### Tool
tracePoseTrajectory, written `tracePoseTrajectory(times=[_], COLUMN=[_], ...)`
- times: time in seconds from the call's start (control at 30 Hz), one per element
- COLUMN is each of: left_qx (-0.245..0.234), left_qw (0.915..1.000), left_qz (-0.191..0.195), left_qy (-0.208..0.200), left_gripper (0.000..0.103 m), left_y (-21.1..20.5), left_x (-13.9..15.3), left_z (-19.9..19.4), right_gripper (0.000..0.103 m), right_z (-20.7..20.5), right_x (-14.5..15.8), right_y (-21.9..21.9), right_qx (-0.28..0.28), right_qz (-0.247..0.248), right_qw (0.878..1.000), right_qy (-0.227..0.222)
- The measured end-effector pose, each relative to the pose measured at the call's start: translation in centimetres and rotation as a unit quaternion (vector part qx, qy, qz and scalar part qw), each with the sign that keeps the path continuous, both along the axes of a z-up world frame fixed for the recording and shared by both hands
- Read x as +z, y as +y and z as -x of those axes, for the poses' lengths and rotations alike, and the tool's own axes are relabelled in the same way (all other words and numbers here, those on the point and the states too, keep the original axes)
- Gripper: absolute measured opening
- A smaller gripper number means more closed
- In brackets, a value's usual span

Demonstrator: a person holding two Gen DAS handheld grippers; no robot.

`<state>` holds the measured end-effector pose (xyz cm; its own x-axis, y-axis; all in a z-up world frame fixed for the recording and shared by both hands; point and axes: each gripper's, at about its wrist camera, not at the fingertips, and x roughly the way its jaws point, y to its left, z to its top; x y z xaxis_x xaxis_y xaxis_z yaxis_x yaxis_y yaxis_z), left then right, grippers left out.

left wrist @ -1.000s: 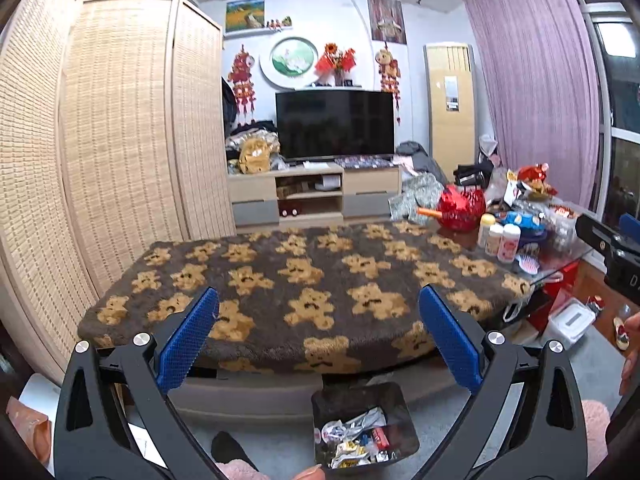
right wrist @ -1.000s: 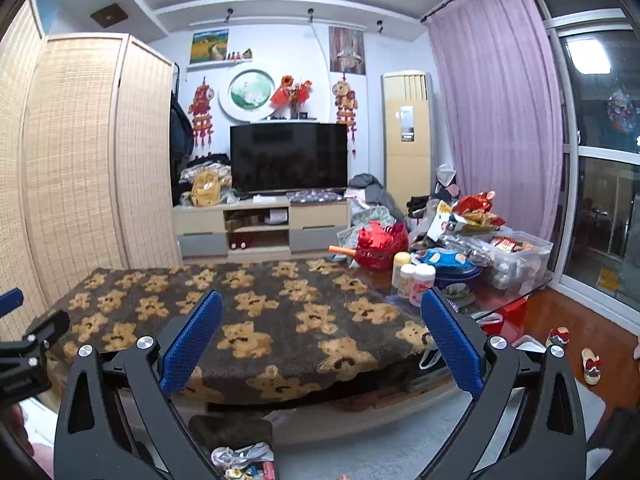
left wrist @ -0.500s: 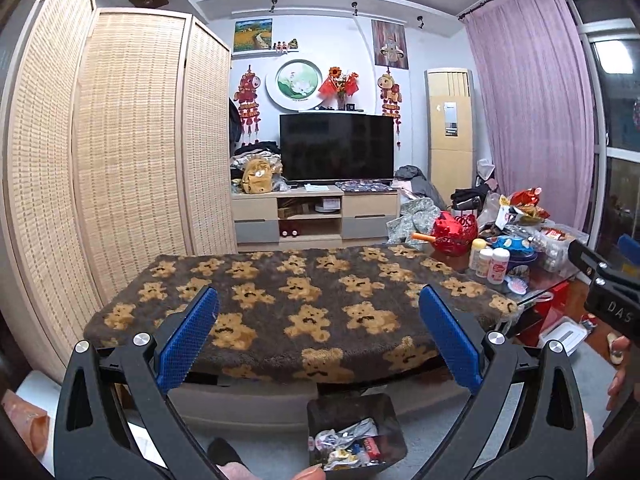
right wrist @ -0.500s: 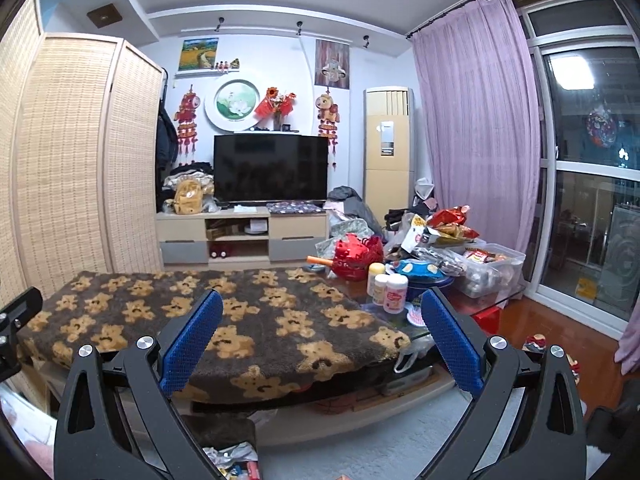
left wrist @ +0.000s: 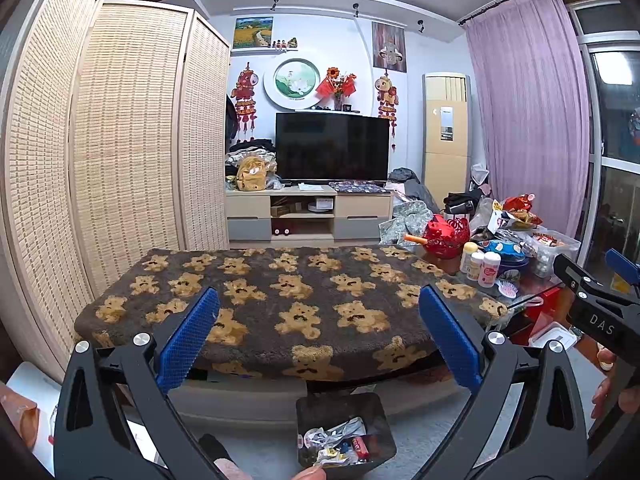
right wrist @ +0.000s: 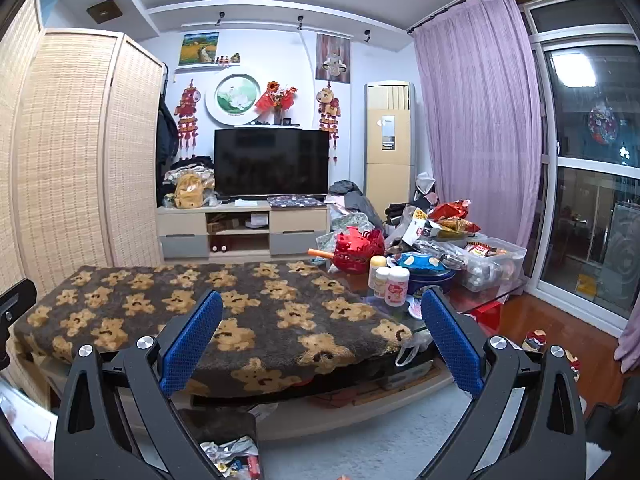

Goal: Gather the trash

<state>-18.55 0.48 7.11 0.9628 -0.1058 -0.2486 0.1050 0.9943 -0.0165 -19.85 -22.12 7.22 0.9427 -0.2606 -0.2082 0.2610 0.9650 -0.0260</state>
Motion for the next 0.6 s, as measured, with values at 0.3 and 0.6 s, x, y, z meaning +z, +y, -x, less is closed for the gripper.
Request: tracePoseTrajectory(times=[0.3,0.6], left_qx=[-0.001,-0.006], left_qw=[1.0000,1.0000], left_qz=[-0.002,-0.005], left_qy=[0.000,0.000], left_gripper=[0.095,0.095], left_y=[-0.15,-0.33], left_x=[-0.16,-0.34], left_z=[-0.03,0.15], right_gripper=[0.100,0.100], right_z=[-0.14,-0.65], right_x=[0.01,-0.05], right_y=[0.14,0.44], right_qx=[0.003,0.002], right_qz=[0.000,-0.001], right_qw=[1.000,1.000], right_qy=[0.001,0.006])
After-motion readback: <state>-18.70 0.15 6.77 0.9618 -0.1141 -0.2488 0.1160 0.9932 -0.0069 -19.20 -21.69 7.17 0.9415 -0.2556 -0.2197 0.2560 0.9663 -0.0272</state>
